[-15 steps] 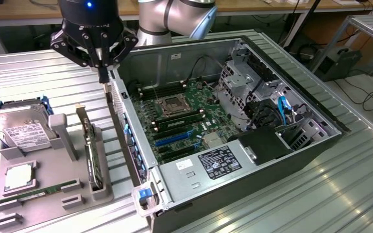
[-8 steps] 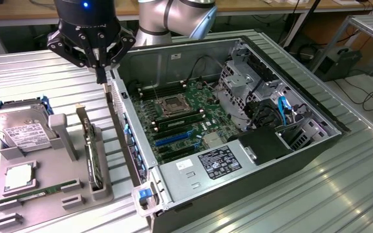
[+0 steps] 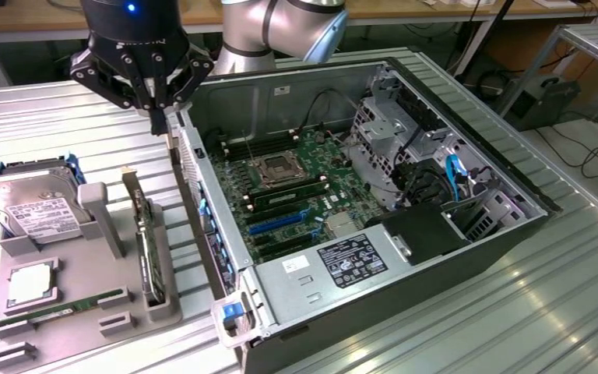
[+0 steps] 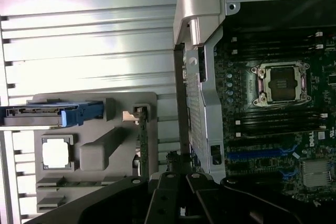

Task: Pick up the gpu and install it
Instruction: 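Reach for the gpu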

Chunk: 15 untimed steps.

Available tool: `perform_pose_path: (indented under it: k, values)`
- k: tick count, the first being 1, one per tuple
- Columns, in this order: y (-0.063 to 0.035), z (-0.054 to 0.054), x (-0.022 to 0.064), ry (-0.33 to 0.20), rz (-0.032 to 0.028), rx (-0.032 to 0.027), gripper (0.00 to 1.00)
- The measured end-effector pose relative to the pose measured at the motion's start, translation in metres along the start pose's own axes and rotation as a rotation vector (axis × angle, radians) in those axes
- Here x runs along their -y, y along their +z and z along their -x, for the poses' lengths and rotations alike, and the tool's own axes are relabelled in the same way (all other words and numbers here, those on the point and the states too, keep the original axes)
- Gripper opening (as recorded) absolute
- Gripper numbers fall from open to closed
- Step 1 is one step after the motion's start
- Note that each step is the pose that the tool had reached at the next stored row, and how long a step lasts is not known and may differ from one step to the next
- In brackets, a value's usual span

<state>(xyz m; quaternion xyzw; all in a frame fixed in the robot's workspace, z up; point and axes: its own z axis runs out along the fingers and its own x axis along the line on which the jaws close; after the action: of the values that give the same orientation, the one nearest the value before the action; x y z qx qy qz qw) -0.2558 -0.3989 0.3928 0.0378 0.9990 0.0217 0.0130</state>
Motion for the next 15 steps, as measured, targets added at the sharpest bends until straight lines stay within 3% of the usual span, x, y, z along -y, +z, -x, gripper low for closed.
perform_pose_path:
  k: [15]
  values:
    - [-0.0002,-0.0069,0.0005,0.000,0.0001,0.0001,0.11]
